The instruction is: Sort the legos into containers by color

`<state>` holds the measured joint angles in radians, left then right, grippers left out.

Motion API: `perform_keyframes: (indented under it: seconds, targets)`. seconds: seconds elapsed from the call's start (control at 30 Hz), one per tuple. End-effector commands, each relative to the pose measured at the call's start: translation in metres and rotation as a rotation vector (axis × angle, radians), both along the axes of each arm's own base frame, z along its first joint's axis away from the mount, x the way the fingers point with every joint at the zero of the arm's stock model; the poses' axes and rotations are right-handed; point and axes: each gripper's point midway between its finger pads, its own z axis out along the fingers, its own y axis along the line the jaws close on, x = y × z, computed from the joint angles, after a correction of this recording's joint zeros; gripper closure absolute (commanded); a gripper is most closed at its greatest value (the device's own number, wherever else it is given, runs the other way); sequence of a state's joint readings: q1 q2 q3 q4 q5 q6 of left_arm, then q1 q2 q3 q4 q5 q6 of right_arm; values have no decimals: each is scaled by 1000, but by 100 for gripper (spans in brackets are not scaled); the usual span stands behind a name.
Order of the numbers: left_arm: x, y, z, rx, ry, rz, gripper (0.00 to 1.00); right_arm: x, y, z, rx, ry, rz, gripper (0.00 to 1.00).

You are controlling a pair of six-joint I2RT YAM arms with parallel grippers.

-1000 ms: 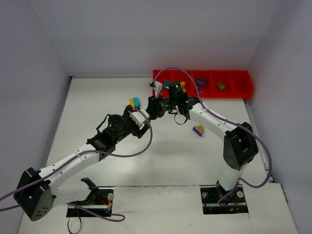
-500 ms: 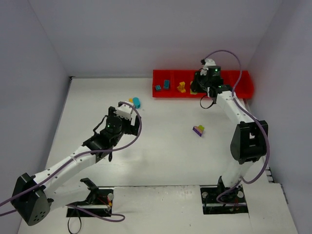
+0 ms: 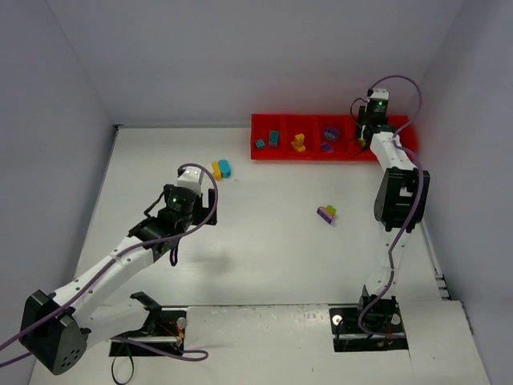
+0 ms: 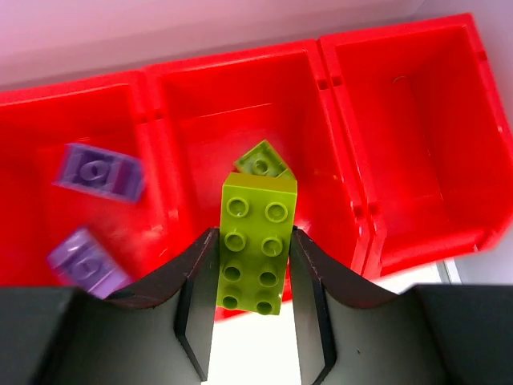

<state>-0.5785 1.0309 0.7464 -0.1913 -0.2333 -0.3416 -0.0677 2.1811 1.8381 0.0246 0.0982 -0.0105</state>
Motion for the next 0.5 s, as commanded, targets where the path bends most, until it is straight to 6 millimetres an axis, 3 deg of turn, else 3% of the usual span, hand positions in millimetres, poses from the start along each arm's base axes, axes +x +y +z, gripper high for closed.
perform_keyframes:
  seconds: [0.0, 0.07, 0.23, 0.3, 0.33, 0.4, 0.43, 0.47]
  targets:
    - [7, -6, 26, -88, -29, 18, 12, 28, -17, 40, -68, -123, -13, 100]
    - [8, -5, 23, -98, -13, 28, 12, 36, -24, 34, -65, -125, -13, 96]
    - [21, -6, 19, -134, 24, 47, 12, 45, -25, 31, -60, -132, 17, 61]
    - [29, -4, 15, -144, 44, 69, 12, 44, -22, 39, -54, -144, 31, 47]
    - [36, -6, 22, -160, 32, 69, 12, 43, -21, 41, -51, -147, 38, 44]
    - [46, -9, 17, -150, 52, 66, 12, 39, -16, 58, -44, -172, 55, 38]
    - [53, -12, 26, -151, 35, 58, 12, 36, -12, 58, -34, -167, 74, 36]
    - [58, -14, 26, -131, 35, 41, 12, 31, -11, 73, -35, -188, 75, 35]
